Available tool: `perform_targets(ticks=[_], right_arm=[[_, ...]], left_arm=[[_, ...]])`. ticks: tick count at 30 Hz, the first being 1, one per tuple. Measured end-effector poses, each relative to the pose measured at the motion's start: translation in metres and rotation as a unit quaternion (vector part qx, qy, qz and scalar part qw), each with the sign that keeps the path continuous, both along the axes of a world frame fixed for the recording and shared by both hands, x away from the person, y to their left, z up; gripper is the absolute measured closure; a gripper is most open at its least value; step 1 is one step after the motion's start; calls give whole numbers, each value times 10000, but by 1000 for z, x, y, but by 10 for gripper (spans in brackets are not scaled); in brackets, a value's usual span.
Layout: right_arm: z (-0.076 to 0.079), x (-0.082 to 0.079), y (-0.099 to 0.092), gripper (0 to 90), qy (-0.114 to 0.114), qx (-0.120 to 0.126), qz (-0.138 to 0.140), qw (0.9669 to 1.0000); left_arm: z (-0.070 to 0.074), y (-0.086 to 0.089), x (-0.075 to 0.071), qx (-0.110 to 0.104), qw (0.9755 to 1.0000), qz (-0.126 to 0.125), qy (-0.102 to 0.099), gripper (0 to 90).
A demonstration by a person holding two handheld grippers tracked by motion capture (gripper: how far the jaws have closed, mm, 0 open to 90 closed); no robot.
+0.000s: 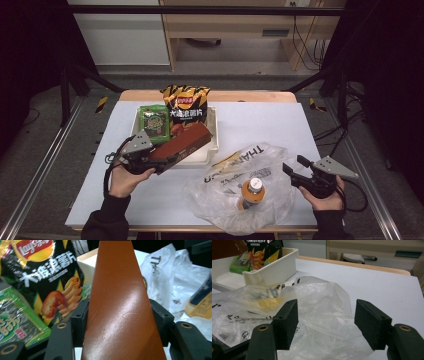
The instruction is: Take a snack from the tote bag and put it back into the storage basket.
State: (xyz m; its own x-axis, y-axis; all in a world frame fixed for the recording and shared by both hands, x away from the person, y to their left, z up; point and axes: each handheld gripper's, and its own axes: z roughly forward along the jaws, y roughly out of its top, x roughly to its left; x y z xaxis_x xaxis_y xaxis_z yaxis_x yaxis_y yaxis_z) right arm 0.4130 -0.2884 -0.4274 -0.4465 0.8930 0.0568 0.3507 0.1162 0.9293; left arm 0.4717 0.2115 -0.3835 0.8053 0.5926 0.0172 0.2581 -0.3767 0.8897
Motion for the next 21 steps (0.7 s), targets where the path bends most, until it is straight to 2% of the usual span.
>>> perform_targets(ticks=[3,6,11,17,21], right_arm=[[-1,1,0,362,9,-19,3,10000],[-2,1,0,362,23,-21,5,10000],[-3,1,-2,362,41,-5,-22,10000],[-4,3,-1,362,67,-21,-5,10000],[-5,3,-1,363,83,-22,-3,10000]], left_arm=[[-3,4,4,16,10000,55,49,431],[-5,6,6,141,9998,145,42,430],[-11,7,14,163,9996,188,109,431],[-24,2,30,308,9990,194,250,431],[-32,-4,38,409,9985,107,347,430]])
